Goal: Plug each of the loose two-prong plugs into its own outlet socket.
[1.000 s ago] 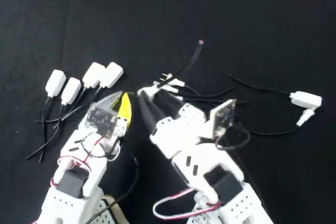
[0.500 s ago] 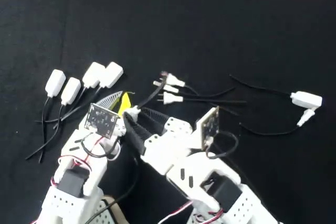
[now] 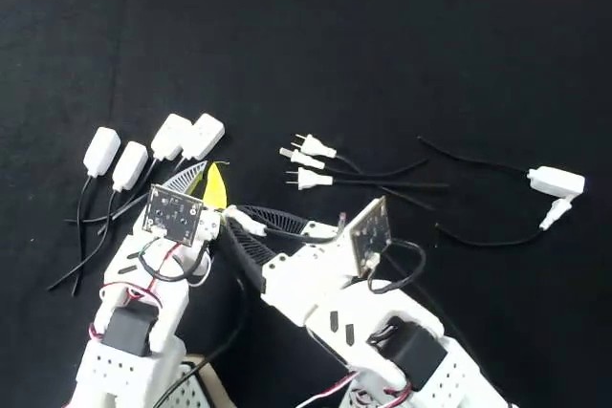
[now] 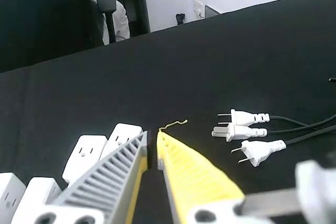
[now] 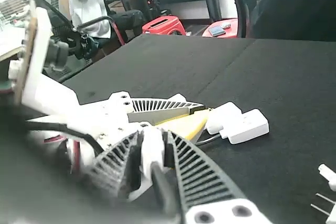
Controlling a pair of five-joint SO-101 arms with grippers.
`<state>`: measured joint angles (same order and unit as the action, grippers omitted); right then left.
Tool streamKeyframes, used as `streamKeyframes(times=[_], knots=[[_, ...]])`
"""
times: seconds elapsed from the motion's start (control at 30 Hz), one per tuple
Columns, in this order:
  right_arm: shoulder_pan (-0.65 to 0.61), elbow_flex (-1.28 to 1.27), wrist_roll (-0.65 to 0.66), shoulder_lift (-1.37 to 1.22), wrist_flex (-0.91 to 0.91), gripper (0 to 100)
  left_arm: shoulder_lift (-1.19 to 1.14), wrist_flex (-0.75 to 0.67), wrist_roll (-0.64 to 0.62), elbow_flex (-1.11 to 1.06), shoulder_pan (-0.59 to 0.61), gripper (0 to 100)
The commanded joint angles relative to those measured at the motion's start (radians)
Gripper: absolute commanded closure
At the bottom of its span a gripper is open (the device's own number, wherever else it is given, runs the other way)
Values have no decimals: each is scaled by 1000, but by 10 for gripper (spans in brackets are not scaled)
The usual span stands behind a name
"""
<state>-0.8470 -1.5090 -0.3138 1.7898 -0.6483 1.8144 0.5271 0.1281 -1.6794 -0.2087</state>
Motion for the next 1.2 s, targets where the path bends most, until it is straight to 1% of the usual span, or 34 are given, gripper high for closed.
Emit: streamKeyframes(times=[0.0, 0.07, 0.13, 0.2, 0.23, 0.27, 0.37, 0.47, 0.53, 0.63, 0.77, 0.87, 0.93, 1.03, 1.17], knots=[[140, 82, 74, -1, -12, 986, 8, 71, 0, 5, 54, 949], [241, 110, 103, -5, -20, 986, 8, 164, 2, 64, 113, 949], [324, 147, 135, -36, -48, 986, 6, 249, -2, 143, 196, 949], [387, 194, 143, -107, -68, 986, -2, 328, -6, 240, 288, 949], [411, 219, 143, -154, -69, 986, -12, 365, -6, 286, 317, 948], [431, 242, 141, -213, -69, 986, -34, 385, -6, 326, 320, 948], [471, 314, 141, -417, -61, 986, -184, 381, -5, 426, 300, 948], [503, 383, 141, -621, -61, 986, -456, 316, 0, 542, 275, 947], [526, 423, 143, -716, -61, 986, -663, 285, 40, 641, 268, 914], [545, 447, 149, -791, -64, 986, -973, 287, 110, 842, 275, 840], [549, 447, 149, -811, -64, 986, -1301, 354, 175, 1090, 314, 827], [549, 447, 149, -816, -63, 986, -1481, 396, 203, 1239, 374, 827], [549, 447, 149, -817, -63, 986, -1568, 425, 253, 1316, 430, 827], [549, 447, 149, -817, -63, 986, -1665, 436, 319, 1403, 524, 823], [549, 447, 149, -817, -63, 986, -1755, 433, 334, 1521, 654, 823]])
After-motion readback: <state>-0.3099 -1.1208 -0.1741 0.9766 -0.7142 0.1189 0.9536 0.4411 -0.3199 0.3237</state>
